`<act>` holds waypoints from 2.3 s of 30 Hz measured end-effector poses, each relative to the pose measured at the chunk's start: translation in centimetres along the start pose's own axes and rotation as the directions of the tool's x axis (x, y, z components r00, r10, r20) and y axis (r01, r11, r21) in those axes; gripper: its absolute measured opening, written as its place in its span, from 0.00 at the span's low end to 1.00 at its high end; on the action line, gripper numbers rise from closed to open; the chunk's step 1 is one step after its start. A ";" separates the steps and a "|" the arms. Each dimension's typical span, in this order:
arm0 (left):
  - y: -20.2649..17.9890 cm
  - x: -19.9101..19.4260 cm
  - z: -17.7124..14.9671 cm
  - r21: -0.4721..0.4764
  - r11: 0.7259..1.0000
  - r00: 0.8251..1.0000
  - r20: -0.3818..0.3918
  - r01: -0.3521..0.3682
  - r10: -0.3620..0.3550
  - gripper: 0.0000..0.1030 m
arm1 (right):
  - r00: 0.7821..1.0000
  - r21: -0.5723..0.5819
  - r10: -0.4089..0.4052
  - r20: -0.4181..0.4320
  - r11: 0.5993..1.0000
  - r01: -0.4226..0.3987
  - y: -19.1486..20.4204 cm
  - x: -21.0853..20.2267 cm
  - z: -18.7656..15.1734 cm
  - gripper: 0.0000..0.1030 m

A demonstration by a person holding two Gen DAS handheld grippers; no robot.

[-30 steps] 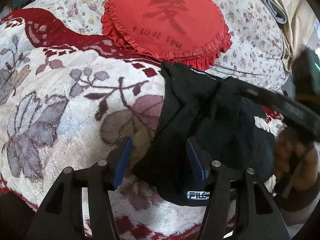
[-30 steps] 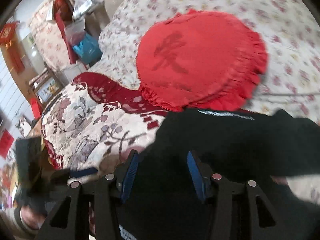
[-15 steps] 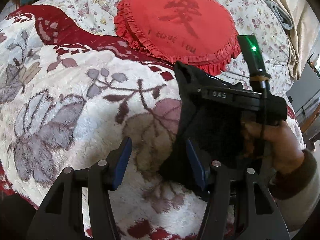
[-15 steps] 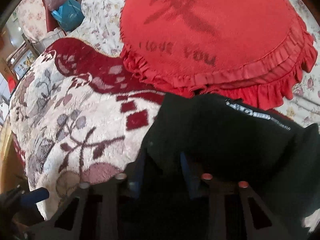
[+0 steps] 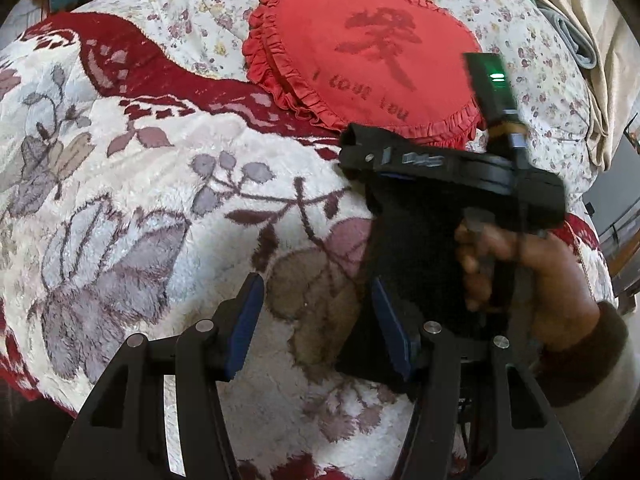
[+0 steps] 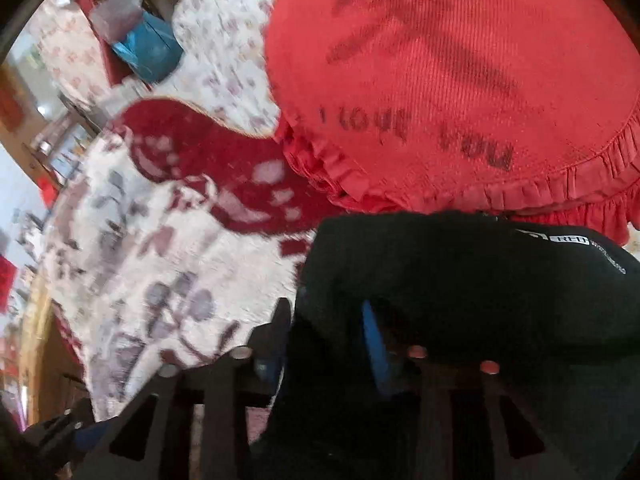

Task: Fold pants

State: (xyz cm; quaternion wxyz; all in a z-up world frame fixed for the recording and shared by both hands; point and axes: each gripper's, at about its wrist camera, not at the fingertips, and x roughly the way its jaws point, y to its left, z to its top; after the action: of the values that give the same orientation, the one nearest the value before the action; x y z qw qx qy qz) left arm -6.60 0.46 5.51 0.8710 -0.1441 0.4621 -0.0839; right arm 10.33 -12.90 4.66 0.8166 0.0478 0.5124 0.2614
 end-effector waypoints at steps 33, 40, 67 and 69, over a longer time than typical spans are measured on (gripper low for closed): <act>-3.6 7.2 10.7 0.047 0.990 0.990 -0.061 0.131 -0.128 0.82 | 0.994 0.160 0.033 0.108 0.986 -0.051 -8.2 -13.3 -12.8 0.51; -5.8 13.1 13.9 0.158 0.984 0.991 -0.115 0.084 -0.066 0.82 | 0.989 0.152 0.002 0.148 0.988 -0.024 -9.3 -15.1 -12.9 0.51; -5.5 -0.1 -6.8 0.503 0.789 0.933 -0.245 0.354 -0.262 0.11 | 0.908 0.538 -0.350 0.229 0.823 0.181 -19.2 -31.3 -24.7 0.52; -4.6 -0.9 -6.1 0.437 0.815 0.923 -0.223 0.382 -0.313 0.11 | 0.919 0.541 -0.324 0.225 0.826 0.158 -19.2 -31.3 -25.0 0.61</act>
State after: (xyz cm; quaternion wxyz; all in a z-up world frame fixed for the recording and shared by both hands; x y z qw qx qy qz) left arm -12.26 -4.72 4.51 0.8146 -0.0034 0.4535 -0.3616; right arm -14.59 -49.00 11.63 0.8703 0.2371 0.4318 -0.0014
